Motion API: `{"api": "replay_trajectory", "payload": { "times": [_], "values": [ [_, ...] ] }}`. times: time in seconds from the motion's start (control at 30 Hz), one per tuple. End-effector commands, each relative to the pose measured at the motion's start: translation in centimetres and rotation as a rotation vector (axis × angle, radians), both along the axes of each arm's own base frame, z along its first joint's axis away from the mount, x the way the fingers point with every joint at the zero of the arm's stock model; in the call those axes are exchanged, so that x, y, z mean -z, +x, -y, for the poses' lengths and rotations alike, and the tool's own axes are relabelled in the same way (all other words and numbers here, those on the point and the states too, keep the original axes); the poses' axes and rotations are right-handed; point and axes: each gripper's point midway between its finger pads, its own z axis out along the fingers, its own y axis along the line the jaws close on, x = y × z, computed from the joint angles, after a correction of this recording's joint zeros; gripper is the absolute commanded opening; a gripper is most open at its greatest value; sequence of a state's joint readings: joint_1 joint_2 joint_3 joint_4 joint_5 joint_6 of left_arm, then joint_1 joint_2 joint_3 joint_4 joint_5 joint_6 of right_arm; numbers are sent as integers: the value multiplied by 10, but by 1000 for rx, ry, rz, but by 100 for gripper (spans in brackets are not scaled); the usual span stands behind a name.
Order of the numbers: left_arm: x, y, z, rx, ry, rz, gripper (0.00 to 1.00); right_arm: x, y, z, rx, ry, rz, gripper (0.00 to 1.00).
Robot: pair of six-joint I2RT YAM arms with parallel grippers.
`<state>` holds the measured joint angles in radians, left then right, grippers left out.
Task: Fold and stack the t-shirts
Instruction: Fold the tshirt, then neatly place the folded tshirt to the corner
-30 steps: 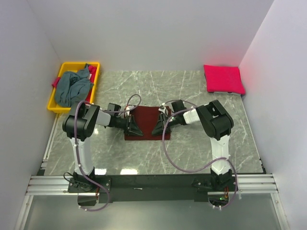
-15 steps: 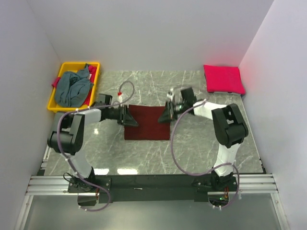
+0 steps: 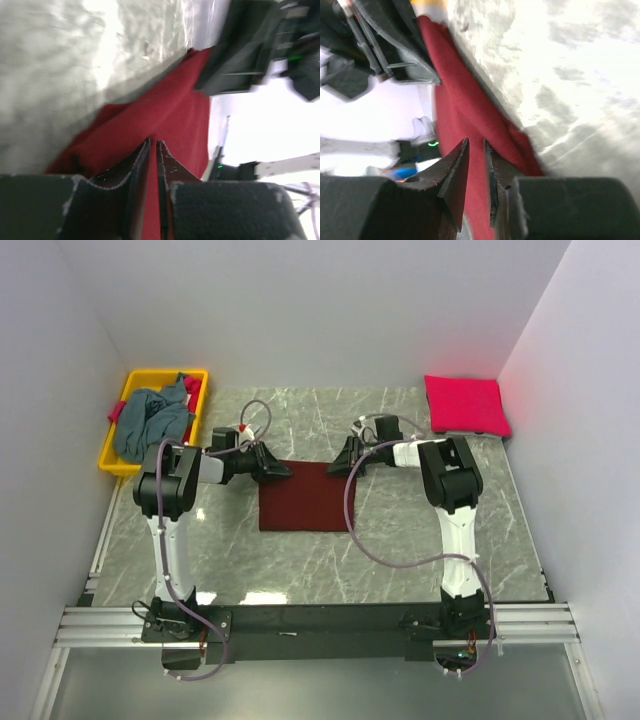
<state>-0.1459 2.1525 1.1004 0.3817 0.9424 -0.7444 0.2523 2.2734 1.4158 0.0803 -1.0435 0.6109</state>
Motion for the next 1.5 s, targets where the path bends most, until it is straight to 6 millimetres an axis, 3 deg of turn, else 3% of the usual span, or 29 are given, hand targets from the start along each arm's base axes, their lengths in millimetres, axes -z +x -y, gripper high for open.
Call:
{"api": "replay_trajectory", "payload": {
  "times": [0.0,0.13,0.23,0.33,0.37,0.43,0.47,0.5,0.53,0.57,0.6,0.67,0.7,0.73,0.8,0.83,0.87,0.9,0.93,0.97,1.03,1.07,1.13,1.17,1.2,1.27,1.33,1.37,1.47],
  "values": [
    [-9,41,-16,-127,-17,65,19,3,38,14,100,9,25,27],
    [7,40,-26,-166,-18,3,20,31,48,30,168,-62,-33,27],
    [1,39,-29,-145,-17,35,25,24,56,35,176,-62,-10,32],
    [-26,40,-30,-96,1,135,32,-8,71,36,164,-63,85,47],
    [-43,39,-31,-79,11,166,36,-31,78,35,157,-57,150,50],
    [-64,40,-32,-25,70,296,40,-54,78,36,154,-65,181,60],
    [-86,38,-33,-8,99,365,46,-79,75,38,149,-70,247,63],
    [-86,33,-37,26,171,417,50,-85,71,42,157,-100,253,67],
    [-91,28,-39,44,209,453,53,-115,67,46,161,-111,323,69],
    [-112,22,-38,60,246,530,57,-117,60,50,154,-144,359,71],
    [-106,12,-42,97,318,573,58,-119,56,59,177,-185,359,72],
    [-124,-6,-37,132,379,676,61,-136,39,70,197,-217,398,72],
    [-114,-19,-38,193,435,726,60,-135,31,75,208,-232,383,73],
    [-127,-29,-28,216,484,803,60,-137,17,83,223,-238,373,73],
    [-120,-48,-19,308,557,906,60,-137,5,90,250,-241,376,73],
    [-132,-59,-2,335,590,1004,60,-137,-6,99,281,-252,370,73],
    [-132,-67,6,367,610,1060,60,-135,-12,103,296,-263,366,73],
    [-120,-79,10,423,648,1116,60,-135,-16,107,315,-273,368,73],
    [-131,-84,28,423,673,1218,61,-135,-24,117,370,-306,366,73],
    [-128,-92,35,449,685,1252,61,-136,-27,122,409,-318,369,73],
    [-114,-106,48,515,730,1326,60,-156,-35,133,500,-317,429,73],
    [-113,-118,65,544,728,1379,60,-144,-39,143,568,-357,398,73],
    [-98,-133,79,622,759,1434,60,-145,-42,159,687,-393,387,84],
    [-94,-144,95,644,752,1478,60,-131,-44,172,783,-417,296,92],
    [-86,-151,99,674,761,1508,59,-125,-50,174,784,-411,262,97],
    [-73,-165,116,727,761,1550,59,-114,-59,170,735,-365,262,97],
    [-74,-163,127,715,770,1587,57,-108,-65,166,722,-305,233,95],
    [-61,-166,133,749,780,1577,55,-103,-68,164,711,-297,211,95],
    [-50,-159,144,753,822,1591,52,-96,-67,158,698,-256,187,93]
  ]
}}
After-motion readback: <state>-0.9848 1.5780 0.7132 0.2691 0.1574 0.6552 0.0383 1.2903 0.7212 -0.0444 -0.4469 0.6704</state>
